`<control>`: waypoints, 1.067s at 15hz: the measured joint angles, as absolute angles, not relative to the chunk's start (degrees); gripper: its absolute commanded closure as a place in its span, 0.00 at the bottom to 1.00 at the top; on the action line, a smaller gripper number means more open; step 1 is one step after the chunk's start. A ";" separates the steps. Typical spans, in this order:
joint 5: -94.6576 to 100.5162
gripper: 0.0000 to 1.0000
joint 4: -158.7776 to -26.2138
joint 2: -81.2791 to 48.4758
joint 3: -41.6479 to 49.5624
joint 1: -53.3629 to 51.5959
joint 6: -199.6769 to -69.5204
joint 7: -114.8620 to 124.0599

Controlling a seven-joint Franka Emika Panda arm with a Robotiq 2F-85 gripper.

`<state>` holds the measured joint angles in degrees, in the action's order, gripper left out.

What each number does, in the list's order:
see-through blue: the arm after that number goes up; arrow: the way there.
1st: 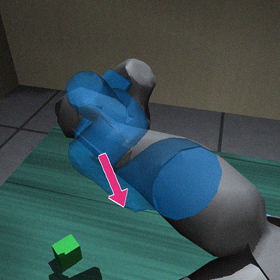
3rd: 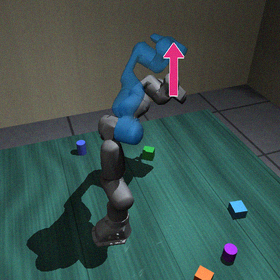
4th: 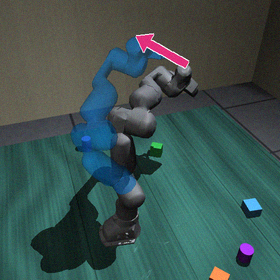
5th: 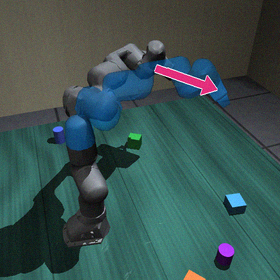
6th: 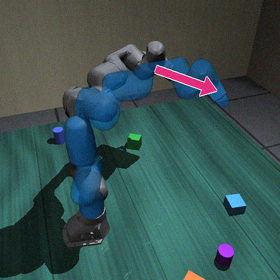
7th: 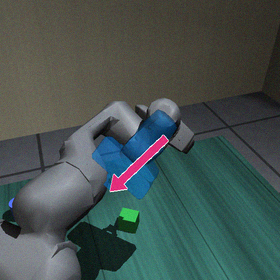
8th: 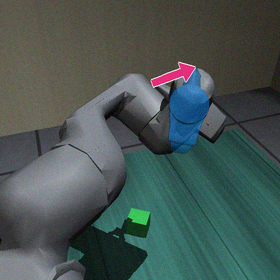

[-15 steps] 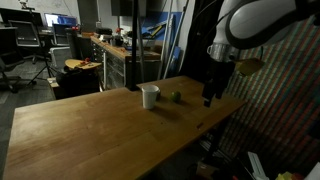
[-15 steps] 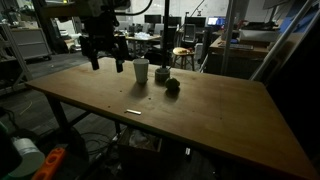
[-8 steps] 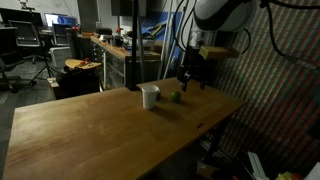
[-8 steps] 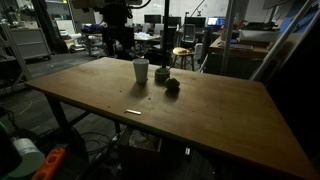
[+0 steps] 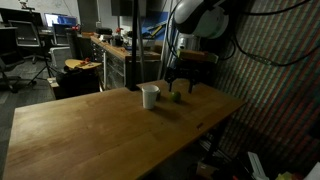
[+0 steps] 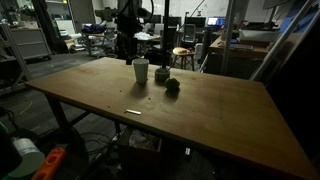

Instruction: Place the avocado in the white cup

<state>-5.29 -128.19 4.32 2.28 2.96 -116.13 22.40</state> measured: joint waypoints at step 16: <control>-6.75 0.00 -120.23 -3.78 5.27 4.63 -127.83 24.58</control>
